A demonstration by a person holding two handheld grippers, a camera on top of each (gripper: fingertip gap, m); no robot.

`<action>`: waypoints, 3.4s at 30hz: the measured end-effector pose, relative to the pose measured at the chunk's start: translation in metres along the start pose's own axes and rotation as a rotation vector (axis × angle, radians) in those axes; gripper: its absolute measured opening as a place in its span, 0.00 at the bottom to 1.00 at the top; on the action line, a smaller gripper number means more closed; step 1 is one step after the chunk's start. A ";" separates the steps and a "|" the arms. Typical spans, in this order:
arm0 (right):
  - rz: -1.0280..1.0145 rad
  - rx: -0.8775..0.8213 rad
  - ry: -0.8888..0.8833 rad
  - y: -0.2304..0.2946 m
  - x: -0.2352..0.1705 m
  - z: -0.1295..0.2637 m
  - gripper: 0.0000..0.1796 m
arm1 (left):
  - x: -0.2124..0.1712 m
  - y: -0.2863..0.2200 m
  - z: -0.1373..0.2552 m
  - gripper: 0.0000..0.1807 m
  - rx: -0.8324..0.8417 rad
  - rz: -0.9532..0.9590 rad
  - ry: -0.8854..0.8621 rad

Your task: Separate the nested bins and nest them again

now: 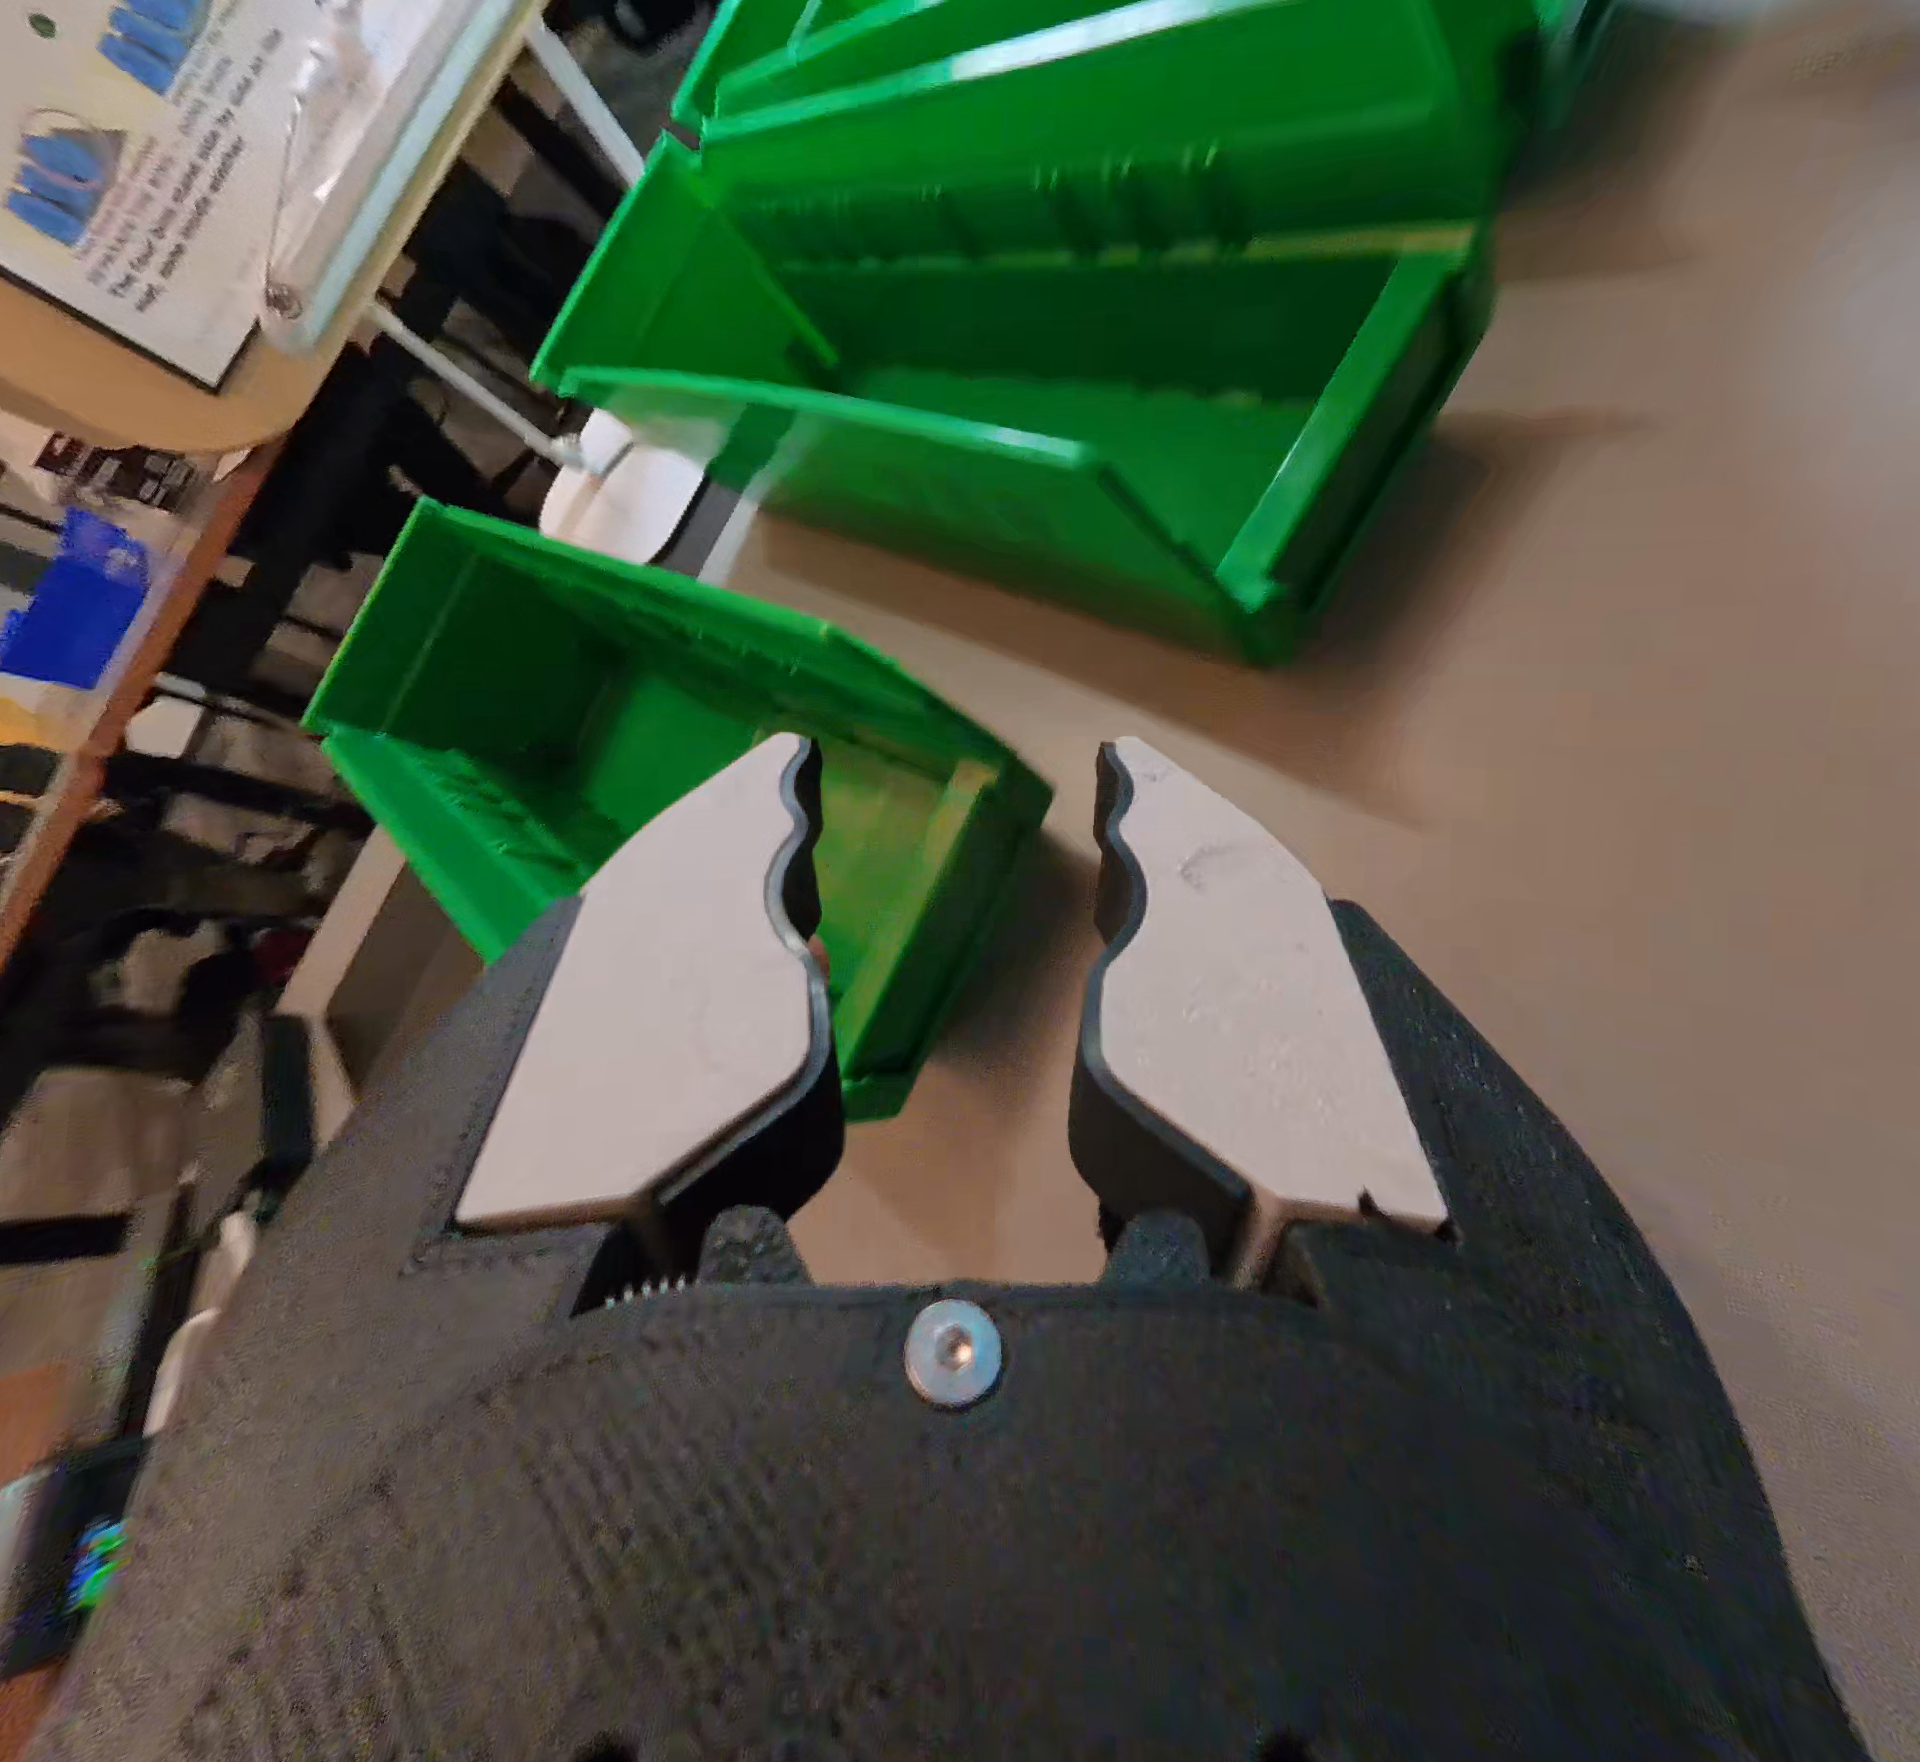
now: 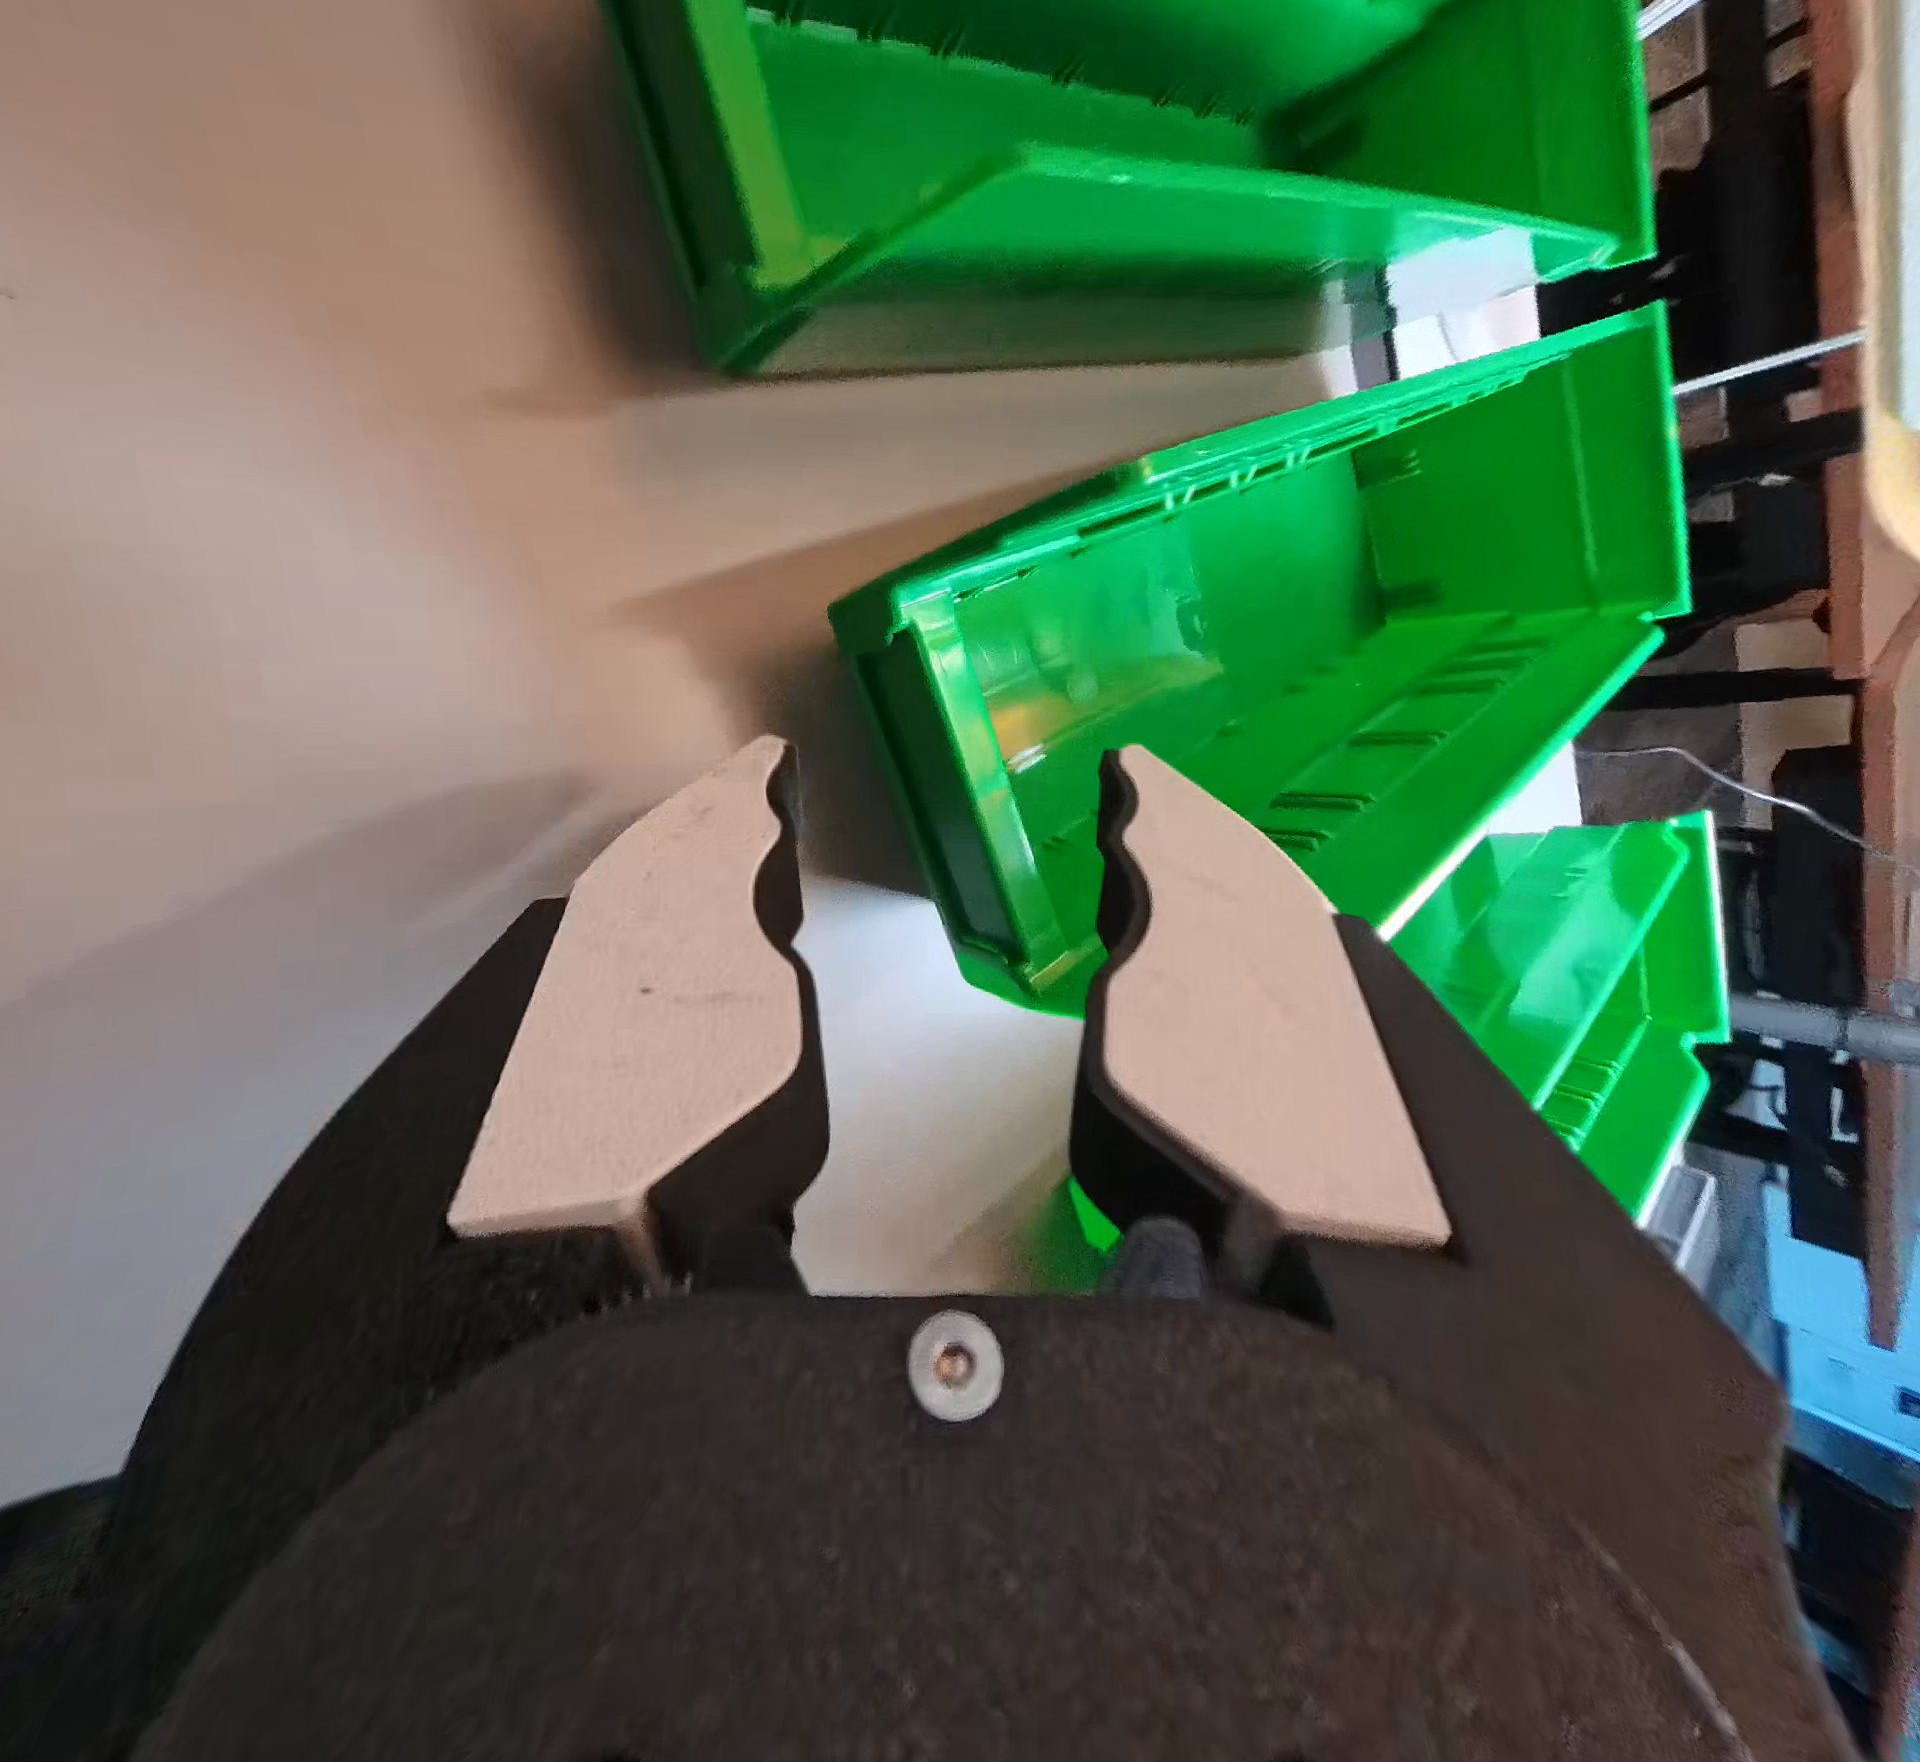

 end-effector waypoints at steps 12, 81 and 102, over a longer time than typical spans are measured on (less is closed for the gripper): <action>0.122 0.027 0.172 -0.001 0.001 -0.052 0.17 | -0.047 -0.007 -0.049 0.18 -0.120 -0.185 0.223; 0.083 -0.003 0.073 0.001 0.009 -0.042 0.12 | 0.026 -0.030 -0.046 0.32 -0.078 0.120 -0.077; -0.647 -0.249 -0.023 -0.094 -0.115 0.028 0.25 | -0.009 -0.020 -0.002 0.27 0.033 0.133 -0.090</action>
Point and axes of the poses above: each gripper's, where its closed fingertips meet, z back along the fingers, x out of its top, y = z × x across the jaws, the point moved 4 cm from there along z, back along the fingers, and after that the axes turned 8 degrees about -z, right-handed, at the moved point
